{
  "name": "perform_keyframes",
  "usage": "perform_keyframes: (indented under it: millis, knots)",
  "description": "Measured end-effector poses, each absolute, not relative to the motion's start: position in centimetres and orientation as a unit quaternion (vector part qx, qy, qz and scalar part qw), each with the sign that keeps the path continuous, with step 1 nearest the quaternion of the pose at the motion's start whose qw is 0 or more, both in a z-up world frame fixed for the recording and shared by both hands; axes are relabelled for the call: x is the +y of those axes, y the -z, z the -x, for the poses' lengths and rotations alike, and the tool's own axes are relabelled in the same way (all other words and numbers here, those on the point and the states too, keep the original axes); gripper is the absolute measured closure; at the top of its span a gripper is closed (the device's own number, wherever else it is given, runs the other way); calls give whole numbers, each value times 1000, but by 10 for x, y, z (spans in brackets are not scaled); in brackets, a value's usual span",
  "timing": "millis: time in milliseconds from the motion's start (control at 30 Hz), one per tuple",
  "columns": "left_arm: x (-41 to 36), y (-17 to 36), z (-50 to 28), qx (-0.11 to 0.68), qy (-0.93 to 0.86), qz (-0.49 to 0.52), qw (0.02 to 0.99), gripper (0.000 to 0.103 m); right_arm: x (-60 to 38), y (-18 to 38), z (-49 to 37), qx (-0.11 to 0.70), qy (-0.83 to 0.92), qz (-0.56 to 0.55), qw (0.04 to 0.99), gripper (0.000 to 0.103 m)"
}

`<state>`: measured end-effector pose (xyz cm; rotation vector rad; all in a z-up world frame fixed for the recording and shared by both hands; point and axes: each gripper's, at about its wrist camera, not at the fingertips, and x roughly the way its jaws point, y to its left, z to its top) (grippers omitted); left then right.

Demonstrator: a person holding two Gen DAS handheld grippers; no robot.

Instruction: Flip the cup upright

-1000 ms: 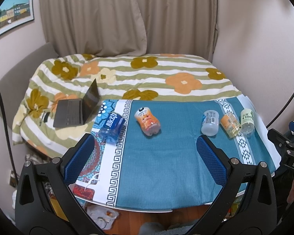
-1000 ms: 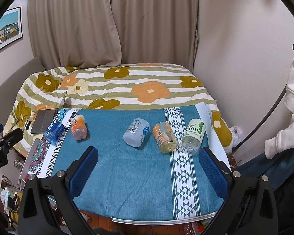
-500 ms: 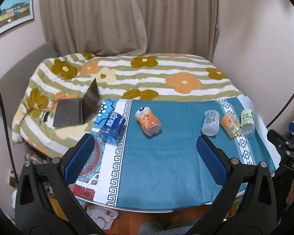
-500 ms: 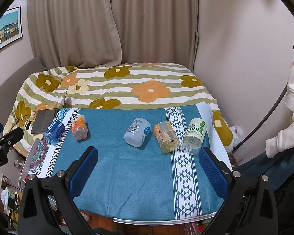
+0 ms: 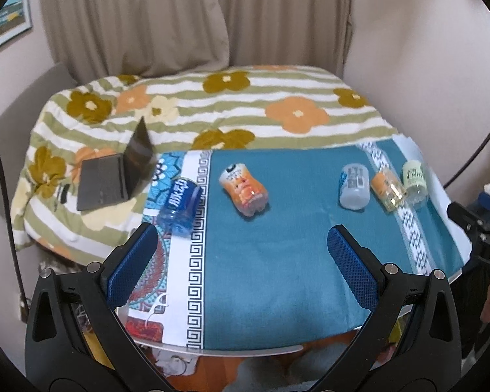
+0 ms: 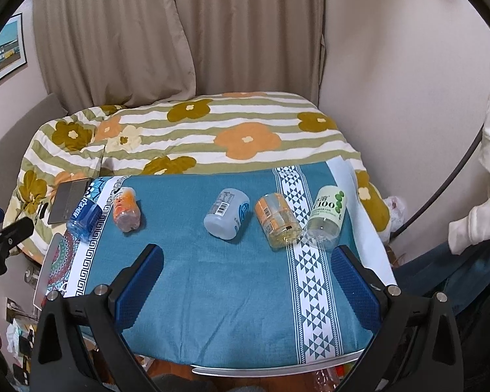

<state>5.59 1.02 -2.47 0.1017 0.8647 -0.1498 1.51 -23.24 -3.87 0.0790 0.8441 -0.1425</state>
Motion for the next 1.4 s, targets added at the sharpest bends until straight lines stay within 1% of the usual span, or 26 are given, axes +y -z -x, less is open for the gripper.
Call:
perform_keyframes:
  millis: [267, 567, 600, 733, 800, 833, 967, 1100, 1200, 1233, 1300, 1367, 1400]
  knots:
    - [-4, 58, -83, 459, 58, -36, 886, 0, -256, 75, -52, 445, 55, -21, 894, 1]
    - [-38, 101, -118, 512, 0, -11, 859, 0, -294, 125, -112, 491, 3, 22, 871, 2]
    - [-44, 106, -123, 518, -4, -7, 855, 0, -297, 131, -120, 499, -8, 30, 866, 4]
    - [-67, 121, -136, 535, -7, 1, 845, 0, -299, 153, -139, 517, -41, 58, 853, 8]
    - [-79, 128, -141, 543, -7, -1, 840, 0, -300, 163, -148, 524, -58, 71, 847, 15]
    - [-83, 131, -142, 545, -8, -1, 838, 0, -299, 167, -153, 527, -68, 79, 844, 16]
    - [-97, 140, -147, 553, -11, 2, 833, 0, -297, 175, -163, 525, -85, 102, 841, 19]
    - [-102, 149, -150, 561, -13, 13, 827, 0, -298, 184, -172, 530, -96, 117, 834, 29]
    - [-103, 154, -150, 565, -15, 18, 825, 0, -298, 191, -175, 534, -101, 127, 830, 31]
    - [-104, 155, -150, 565, -16, 19, 824, 0, -297, 193, -176, 537, -103, 128, 827, 33]
    - [-103, 154, -149, 565, -16, 20, 825, 0, -298, 196, -176, 541, -105, 132, 824, 43]
    - [-102, 154, -149, 564, -16, 21, 825, 0, -299, 198, -177, 545, -106, 132, 821, 47]
    - [-101, 153, -149, 564, -16, 21, 825, 0, -300, 198, -177, 545, -105, 131, 821, 48]
